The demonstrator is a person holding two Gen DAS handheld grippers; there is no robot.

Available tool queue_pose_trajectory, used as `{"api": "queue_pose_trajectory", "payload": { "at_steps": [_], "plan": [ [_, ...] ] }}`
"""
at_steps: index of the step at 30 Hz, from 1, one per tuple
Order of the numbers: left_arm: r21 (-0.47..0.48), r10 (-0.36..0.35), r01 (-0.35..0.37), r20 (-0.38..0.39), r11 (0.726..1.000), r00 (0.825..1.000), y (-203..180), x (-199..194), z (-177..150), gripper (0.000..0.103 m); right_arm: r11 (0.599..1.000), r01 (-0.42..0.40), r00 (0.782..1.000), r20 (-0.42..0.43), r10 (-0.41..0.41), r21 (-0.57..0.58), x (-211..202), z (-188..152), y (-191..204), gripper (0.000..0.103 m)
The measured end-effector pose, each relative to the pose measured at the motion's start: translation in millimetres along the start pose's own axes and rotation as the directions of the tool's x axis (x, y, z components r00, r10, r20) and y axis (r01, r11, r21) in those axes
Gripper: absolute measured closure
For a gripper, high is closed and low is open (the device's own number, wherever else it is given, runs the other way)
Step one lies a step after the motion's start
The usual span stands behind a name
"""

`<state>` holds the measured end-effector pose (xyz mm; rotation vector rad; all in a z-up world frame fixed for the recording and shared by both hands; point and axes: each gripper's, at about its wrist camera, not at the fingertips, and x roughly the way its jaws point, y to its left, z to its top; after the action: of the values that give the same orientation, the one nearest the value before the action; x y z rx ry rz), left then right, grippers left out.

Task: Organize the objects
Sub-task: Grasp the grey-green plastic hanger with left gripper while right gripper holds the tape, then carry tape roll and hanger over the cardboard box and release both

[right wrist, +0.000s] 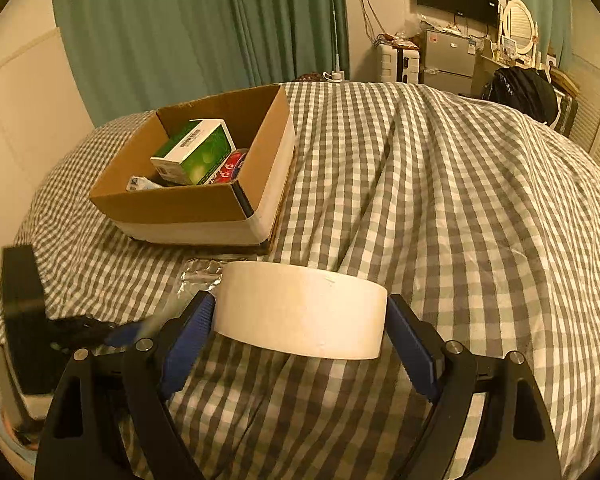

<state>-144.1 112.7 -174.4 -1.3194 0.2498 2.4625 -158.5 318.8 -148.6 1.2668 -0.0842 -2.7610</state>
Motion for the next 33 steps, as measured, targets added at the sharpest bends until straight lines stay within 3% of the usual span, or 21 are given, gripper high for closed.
{"api": "queue_pose_trajectory", "payload": {
  "at_steps": [7,12,22,27,33],
  "plan": [
    [-0.042,0.035,-0.032,0.066,0.999,0.997,17.4,-39.4,-3.8,0.095,0.999,-0.006,1.0,0.026,0.007,-0.032,-21.7,-7.5,17.2,0.018],
    [-0.039,0.08,-0.075,0.13,0.996,0.988,24.6,-72.0,12.3,0.095,0.998,-0.014,0.997,0.073,0.019,-0.069,-46.2,1.6,30.7,0.018],
    [-0.088,0.173,-0.153,0.309,0.984,0.935,59.4,-144.1,78.8,0.095,0.981,0.015,0.96,0.277,0.04,-0.195,-97.1,74.4,69.0,0.018],
    [-0.099,0.213,-0.19,0.363,0.977,0.907,74.2,-143.7,117.7,0.095,0.979,-0.009,0.948,0.31,0.073,-0.202,-79.8,121.1,77.8,0.018],
    [-0.116,0.19,-0.159,0.341,0.98,0.921,91.2,-101.3,152.9,0.095,0.973,-0.018,0.958,0.276,0.083,-0.229,-18.4,168.3,92.6,0.018]
  ]
}}
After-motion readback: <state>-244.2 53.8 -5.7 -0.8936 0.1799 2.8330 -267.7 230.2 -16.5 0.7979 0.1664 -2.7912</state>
